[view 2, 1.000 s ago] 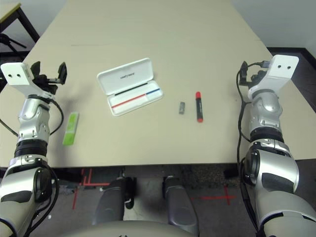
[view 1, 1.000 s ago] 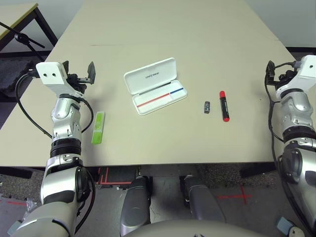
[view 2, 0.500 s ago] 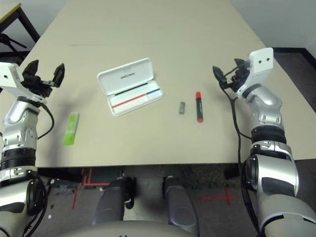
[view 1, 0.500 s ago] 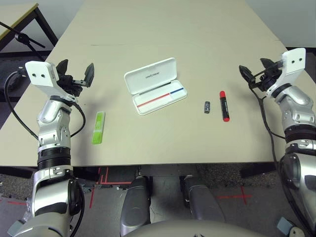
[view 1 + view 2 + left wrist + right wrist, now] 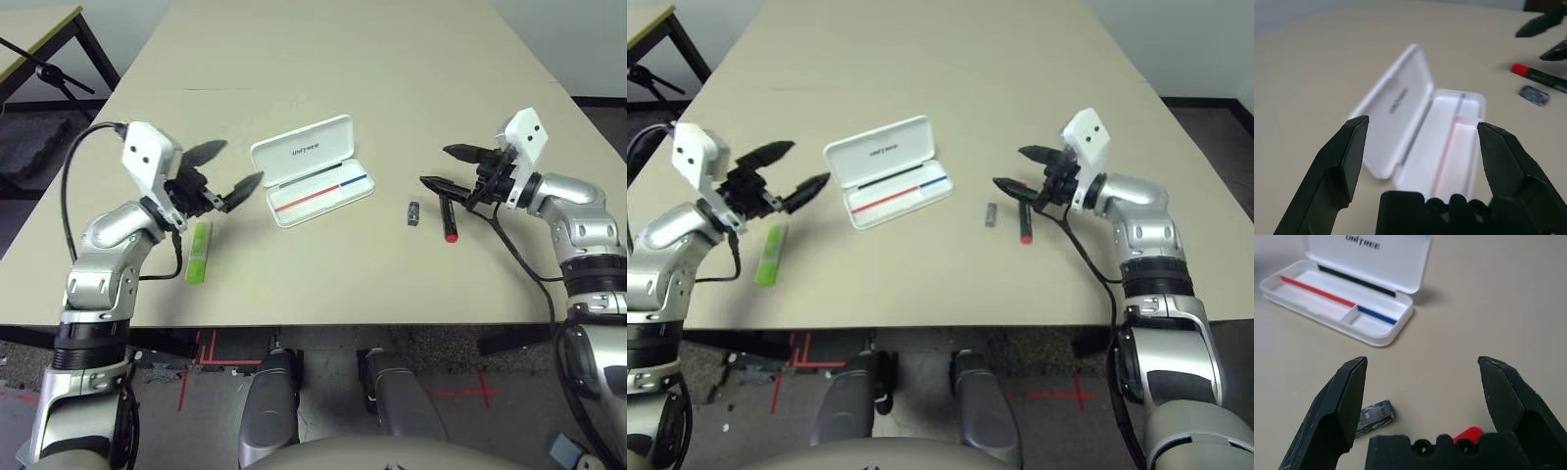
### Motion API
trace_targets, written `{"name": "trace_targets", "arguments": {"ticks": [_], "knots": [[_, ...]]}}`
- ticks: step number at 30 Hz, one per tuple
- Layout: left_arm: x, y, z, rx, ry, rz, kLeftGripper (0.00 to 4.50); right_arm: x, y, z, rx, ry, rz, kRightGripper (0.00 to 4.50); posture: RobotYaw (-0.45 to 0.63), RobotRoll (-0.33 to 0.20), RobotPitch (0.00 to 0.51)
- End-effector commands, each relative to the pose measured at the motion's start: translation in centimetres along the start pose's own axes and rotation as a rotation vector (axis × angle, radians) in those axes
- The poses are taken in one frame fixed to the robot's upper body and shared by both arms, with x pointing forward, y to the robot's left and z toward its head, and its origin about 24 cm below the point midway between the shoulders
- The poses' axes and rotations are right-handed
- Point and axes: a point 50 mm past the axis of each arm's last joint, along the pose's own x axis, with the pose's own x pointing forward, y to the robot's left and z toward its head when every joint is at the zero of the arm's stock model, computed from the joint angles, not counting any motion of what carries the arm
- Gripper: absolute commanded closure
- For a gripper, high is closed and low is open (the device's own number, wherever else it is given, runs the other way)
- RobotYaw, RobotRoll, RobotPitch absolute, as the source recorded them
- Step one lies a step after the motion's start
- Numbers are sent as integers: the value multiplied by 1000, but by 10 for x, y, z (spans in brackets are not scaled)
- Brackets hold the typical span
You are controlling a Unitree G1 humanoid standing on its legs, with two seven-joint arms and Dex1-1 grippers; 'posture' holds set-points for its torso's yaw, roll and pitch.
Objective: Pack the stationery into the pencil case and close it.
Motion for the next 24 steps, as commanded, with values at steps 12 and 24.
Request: {"name": "trace_targets", "arguments": {"ticks": [12,24], "knots": [[38,-40,-27,65,221,-263,11,3,15,-2,-35,90,125,0,-14,0,145],[53,-42,-45,79,367,-295,11,-1,23,0,-41,104,137,0,-52,0,155]]}}
